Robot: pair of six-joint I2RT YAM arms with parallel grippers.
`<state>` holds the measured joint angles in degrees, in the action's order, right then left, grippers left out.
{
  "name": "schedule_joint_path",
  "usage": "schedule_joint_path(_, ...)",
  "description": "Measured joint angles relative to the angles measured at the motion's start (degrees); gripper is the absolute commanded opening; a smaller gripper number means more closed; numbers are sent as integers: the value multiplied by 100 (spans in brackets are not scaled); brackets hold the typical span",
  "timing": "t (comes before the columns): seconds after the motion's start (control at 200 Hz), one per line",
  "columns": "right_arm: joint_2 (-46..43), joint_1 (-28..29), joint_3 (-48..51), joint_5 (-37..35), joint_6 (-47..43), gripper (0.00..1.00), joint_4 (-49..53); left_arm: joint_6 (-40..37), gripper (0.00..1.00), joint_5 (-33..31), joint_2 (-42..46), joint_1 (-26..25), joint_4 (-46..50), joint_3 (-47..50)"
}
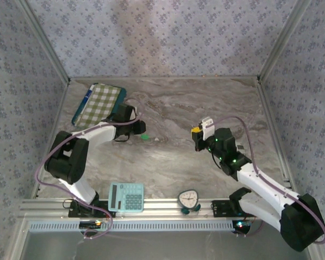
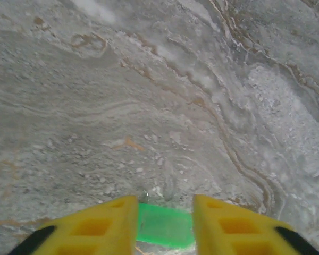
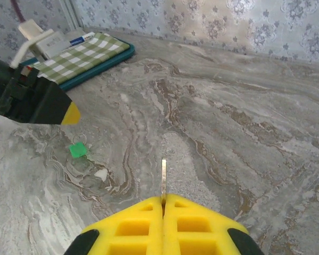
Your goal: Remove the keys from the keyring
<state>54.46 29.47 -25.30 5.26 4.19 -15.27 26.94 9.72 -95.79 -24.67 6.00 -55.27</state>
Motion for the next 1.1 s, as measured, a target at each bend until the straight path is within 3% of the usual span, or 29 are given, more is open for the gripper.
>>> schedule_joint_path(0.205, 612, -129, -46, -221, 398, 0, 26, 76, 52, -457, 570, 31, 116, 133)
schedule_joint_path(0.57, 3425, -754, -1266, -293, 1412, 1, 313, 332, 59, -621, 2684, 31, 245, 1093)
schedule_joint_path(0.73, 4094, -754, -1650, -295, 1683, 21, 317, 420, 60, -640, 3045, 31, 358, 1357)
schedule_joint_path(0.905, 4164, -765, -1801, -529, 1878, 47, 479, 424, 64, -693, 3086, 31, 466, 1384)
schedule_joint_path(0.94, 4105, -776, -1803, -599, 1895, 49, 542, 431, 67, -726, 3095, 31, 472, 1384)
schedule_joint_path(0.999, 3928, -815, -1803, -732, 1878, 53, 730, 442, 98, -826, 3143, 31, 503, 1384)
schedule_joint_path(1.099, 3434, -916, -1810, -938, 1810, 57, 1051, 468, 99, -1045, 3246, 52, 621, 1375)
